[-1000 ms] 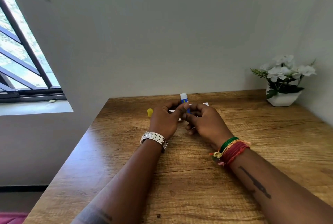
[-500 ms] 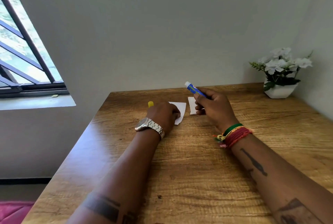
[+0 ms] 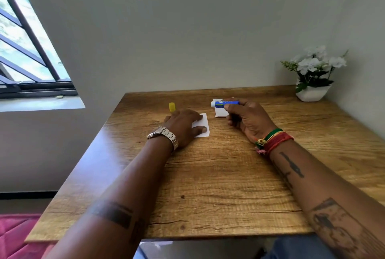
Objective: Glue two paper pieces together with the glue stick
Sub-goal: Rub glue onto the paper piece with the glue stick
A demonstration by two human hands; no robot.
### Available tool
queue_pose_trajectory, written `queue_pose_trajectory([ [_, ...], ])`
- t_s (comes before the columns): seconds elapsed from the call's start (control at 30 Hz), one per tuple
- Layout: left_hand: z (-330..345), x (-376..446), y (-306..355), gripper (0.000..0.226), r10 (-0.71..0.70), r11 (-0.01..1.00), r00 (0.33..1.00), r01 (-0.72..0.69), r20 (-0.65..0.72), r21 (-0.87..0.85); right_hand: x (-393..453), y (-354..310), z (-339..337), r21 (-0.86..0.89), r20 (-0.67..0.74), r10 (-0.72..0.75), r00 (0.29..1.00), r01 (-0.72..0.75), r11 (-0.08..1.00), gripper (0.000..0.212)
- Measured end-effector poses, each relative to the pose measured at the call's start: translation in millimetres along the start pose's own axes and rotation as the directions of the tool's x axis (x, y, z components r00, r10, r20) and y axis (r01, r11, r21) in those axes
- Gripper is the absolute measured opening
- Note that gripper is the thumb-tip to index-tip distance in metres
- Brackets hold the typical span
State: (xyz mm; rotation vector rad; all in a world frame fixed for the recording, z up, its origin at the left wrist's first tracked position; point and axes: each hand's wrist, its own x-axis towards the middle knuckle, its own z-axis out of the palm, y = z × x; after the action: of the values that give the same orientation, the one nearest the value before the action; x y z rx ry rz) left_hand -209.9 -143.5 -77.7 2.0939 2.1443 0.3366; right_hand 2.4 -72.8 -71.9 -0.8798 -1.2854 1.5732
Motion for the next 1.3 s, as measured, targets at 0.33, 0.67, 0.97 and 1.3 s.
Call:
queue_pose_trajectory([
  [0.33, 0.4, -1.5, 7.8, 0.063, 0.039, 0.999, 0.999, -0.040, 0.026, 0.024, 16.3, 7.6, 12.9, -0.457, 0.020, -0.139, 0.990, 0.133, 0.880, 0.024],
  [0.67, -6.7, 3.4, 0.0, 0.072, 0.058, 0.998, 0.990, -0.054, 0.128, -0.033, 20.8, 10.9, 9.5, -0.636, 0.074, -0.196, 0.978, 0.198, 0.746, 0.027],
  [0.97, -12.0, -4.2, 5.8, 0.083, 0.068, 0.997, 0.976, -0.059, 0.208, -0.051, 14.8, 5.7, 14.2, -0.748, 0.142, -0.217, 0.966, 0.248, 0.615, 0.024],
  [1.3, -13.9, -6.8, 8.0, 0.082, 0.063, 0.998, 0.972, -0.055, 0.225, -0.040, 12.0, 3.6, 14.8, -0.822, 0.199, -0.219, 0.955, 0.285, 0.493, 0.026],
])
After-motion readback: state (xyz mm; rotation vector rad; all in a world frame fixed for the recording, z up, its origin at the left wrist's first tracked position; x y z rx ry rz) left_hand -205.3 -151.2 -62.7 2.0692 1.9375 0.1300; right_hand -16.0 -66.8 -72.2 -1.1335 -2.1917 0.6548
